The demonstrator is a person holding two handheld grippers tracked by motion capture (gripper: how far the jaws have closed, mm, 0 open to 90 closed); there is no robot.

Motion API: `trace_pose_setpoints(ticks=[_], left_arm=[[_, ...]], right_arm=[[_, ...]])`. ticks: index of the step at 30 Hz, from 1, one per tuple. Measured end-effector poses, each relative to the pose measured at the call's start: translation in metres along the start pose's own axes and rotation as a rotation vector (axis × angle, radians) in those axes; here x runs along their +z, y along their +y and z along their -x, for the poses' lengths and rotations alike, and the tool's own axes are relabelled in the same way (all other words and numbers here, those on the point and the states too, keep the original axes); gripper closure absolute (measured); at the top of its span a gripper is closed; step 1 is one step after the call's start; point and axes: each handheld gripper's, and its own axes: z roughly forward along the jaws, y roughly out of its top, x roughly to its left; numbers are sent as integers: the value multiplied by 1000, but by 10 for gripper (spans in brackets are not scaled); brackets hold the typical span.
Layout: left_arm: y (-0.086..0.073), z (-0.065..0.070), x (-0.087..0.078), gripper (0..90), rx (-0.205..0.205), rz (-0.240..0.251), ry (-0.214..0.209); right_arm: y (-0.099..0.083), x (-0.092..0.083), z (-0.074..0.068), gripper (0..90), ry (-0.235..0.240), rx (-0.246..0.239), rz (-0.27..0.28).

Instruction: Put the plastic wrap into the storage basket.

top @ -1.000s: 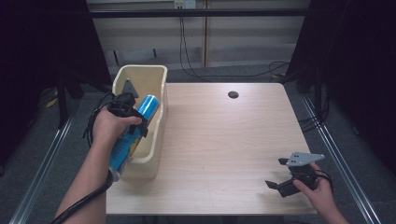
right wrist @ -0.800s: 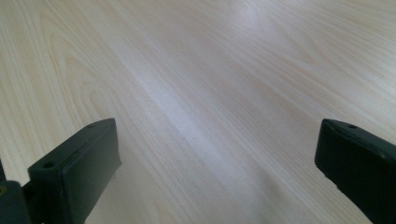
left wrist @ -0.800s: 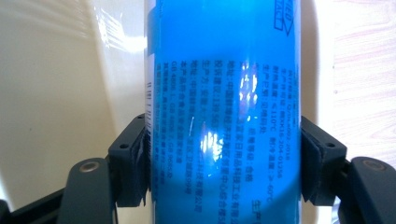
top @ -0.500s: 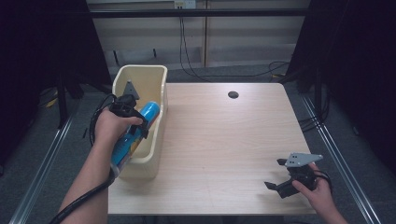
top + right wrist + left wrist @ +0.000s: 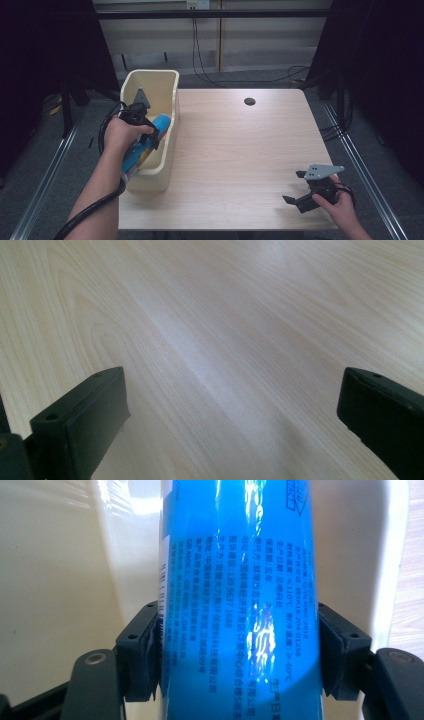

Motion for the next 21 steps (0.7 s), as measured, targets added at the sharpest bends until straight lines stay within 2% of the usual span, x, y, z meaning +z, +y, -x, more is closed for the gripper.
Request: trace_pose_setpoints(ticks=[5, 10, 21], left_arm=[[0, 0, 0, 320, -5, -6, 6], [1, -1, 1, 319, 15, -12, 18], [2, 0, 2, 319, 6, -24, 24]], right_arm=[[0, 1, 0, 0, 4, -7, -3], [0, 1, 0, 0, 10, -6, -5], [0, 2, -1, 0, 13, -12, -6]])
